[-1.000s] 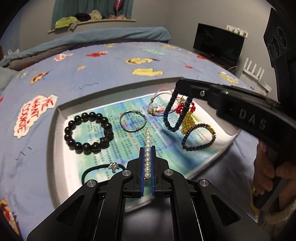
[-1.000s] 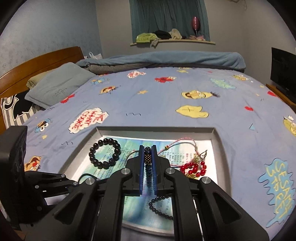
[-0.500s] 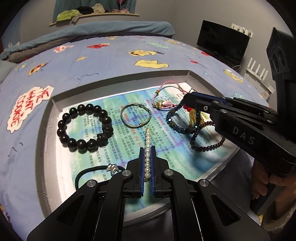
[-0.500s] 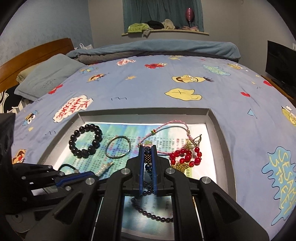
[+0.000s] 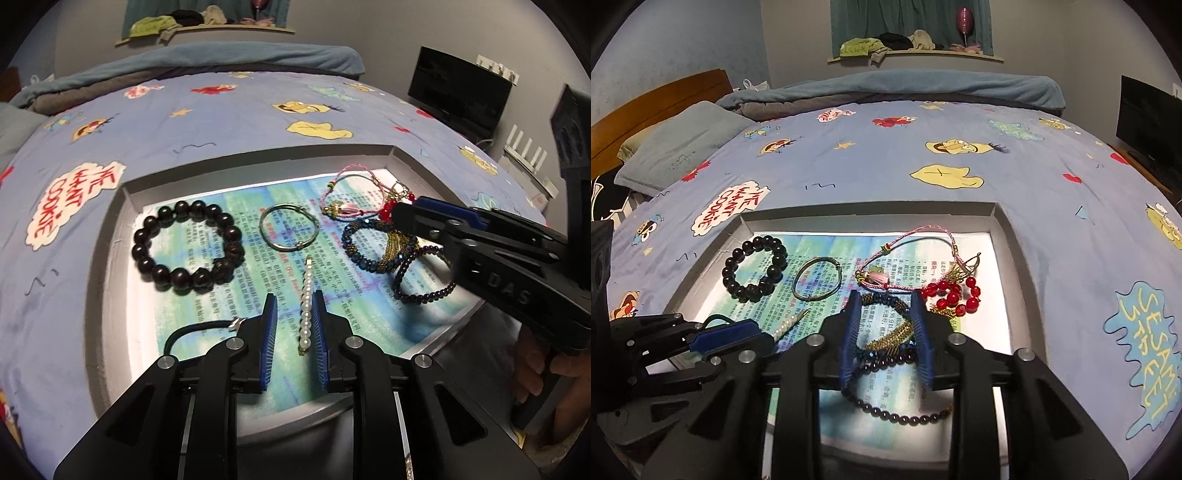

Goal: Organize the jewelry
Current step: 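Carry the pearl pin and blue bracelet into the grey box, open both tools, then move both open tools back over the pearl ring clip and silver bangle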

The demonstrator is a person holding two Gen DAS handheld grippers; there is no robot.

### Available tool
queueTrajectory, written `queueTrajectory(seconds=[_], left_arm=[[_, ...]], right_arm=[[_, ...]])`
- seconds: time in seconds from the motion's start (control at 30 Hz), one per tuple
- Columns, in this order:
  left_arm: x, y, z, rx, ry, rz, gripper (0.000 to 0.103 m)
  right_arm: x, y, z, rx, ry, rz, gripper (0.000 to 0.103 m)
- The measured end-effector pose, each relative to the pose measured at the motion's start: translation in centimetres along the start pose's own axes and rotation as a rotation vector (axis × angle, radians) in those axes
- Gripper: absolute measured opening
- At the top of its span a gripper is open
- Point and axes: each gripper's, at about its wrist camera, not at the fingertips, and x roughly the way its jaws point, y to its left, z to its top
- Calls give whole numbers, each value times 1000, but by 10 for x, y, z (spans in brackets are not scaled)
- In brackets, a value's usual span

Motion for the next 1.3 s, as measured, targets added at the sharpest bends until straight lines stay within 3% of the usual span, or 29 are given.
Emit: queueTrajectory(seconds=[0.1,0.27,0.4,0.57,1.03,1.3], left_arm=[[-11,3,-2,-20,-23,12,48],[-36,4,-1,-30,-70,34,56],[-58,2,-2,-33,-123,68,76],[-85,2,-6,-69,-176,91,90],[-150,11,-35,-96,-243,124,94],[-156,7,-66,-102,-209,126,95]], right_arm=[[-12,-2,0,-5,-20,-12,47],[-34,-9,-2,16,-41,-14,51],[-55,-12,-7,26,-67,-24,77],[-88,-16,-13,30,-110,-22,96],[-150,-22,-38,16,-142,-77,97],[-164,-26,-69,5,-132,-98,97]])
